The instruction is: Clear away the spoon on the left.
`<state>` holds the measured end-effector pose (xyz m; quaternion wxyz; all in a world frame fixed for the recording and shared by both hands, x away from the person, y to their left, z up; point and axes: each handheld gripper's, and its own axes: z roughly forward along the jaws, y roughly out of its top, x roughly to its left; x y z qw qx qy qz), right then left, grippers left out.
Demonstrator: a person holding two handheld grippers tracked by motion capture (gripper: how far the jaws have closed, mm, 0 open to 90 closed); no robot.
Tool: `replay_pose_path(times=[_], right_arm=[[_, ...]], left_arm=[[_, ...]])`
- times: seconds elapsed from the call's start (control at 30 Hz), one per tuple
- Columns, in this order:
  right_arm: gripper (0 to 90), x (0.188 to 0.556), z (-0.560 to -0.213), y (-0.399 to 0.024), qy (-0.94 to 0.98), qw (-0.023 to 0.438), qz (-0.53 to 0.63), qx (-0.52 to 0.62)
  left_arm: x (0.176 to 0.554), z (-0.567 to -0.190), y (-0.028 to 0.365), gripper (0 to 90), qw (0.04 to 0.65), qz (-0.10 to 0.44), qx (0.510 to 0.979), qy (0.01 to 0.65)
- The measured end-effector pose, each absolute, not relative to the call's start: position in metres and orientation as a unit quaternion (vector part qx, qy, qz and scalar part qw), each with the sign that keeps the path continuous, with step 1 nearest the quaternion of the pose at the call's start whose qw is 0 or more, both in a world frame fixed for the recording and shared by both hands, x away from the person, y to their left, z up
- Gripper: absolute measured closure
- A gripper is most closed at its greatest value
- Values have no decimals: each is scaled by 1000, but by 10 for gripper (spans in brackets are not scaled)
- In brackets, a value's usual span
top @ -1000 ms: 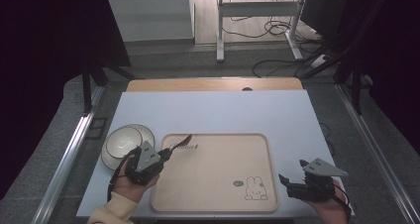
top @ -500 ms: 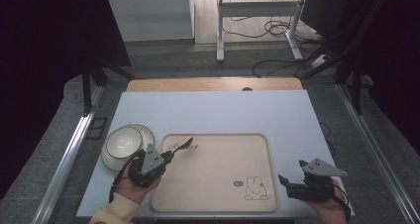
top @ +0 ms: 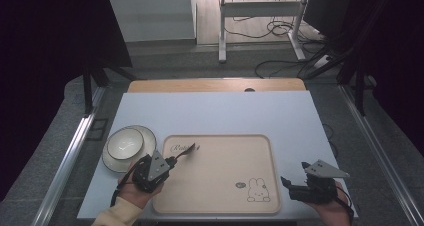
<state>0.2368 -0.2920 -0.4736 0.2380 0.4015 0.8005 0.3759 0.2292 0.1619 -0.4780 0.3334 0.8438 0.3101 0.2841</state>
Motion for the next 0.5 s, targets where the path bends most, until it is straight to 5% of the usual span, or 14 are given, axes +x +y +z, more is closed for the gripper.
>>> replay_pose_path(times=[0.5], right_arm=[[142,237,-475,-291,803,235,375,400]], left_arm=[[228,-499,143,828,279,273,877,280]])
